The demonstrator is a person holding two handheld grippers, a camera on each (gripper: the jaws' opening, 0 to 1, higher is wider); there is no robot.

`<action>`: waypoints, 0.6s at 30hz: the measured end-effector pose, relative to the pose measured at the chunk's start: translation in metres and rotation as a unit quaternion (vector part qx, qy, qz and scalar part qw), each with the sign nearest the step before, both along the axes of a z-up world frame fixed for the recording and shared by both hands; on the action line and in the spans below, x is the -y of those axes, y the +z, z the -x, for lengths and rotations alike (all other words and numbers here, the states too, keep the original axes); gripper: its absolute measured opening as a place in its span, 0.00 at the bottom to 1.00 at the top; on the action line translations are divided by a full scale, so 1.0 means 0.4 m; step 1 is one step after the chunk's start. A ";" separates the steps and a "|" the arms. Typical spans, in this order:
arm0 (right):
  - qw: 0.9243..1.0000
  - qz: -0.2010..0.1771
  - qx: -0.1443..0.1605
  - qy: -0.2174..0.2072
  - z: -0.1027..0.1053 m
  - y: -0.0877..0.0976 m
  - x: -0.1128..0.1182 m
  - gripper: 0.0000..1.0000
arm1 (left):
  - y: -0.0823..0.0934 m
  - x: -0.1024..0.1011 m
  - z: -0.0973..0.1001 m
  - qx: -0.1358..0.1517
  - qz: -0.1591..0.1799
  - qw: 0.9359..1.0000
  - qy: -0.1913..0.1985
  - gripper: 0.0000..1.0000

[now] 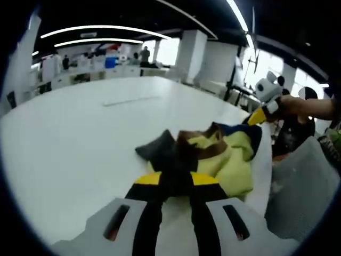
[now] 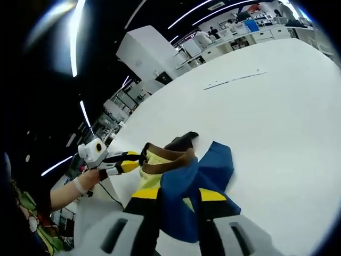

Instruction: Fold the garment on the visible template until the final outline fits inside the template.

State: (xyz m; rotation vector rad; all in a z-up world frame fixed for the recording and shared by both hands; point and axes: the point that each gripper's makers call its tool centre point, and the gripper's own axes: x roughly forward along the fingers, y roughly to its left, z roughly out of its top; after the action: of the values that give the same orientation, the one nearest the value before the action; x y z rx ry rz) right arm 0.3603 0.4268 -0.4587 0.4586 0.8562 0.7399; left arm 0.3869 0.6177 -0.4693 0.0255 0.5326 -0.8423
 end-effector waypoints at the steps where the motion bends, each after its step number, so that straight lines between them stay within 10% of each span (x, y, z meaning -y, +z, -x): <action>1: 1.000 -0.003 -0.002 -0.001 -0.004 -0.001 -0.001 0.22 | -0.004 0.002 0.003 -0.001 -0.002 1.000 -0.003 0.15; 18: 1.000 0.001 -0.013 -0.003 -0.013 -0.007 -0.005 0.00 | -0.027 0.006 0.019 -0.024 -0.001 1.000 0.008 0.05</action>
State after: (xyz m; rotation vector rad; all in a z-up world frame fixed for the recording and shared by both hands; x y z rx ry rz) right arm 0.3654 0.4290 -0.4615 0.4692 0.8786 0.7289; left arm 0.3794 0.6152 -0.4801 0.0023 0.5771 -0.8279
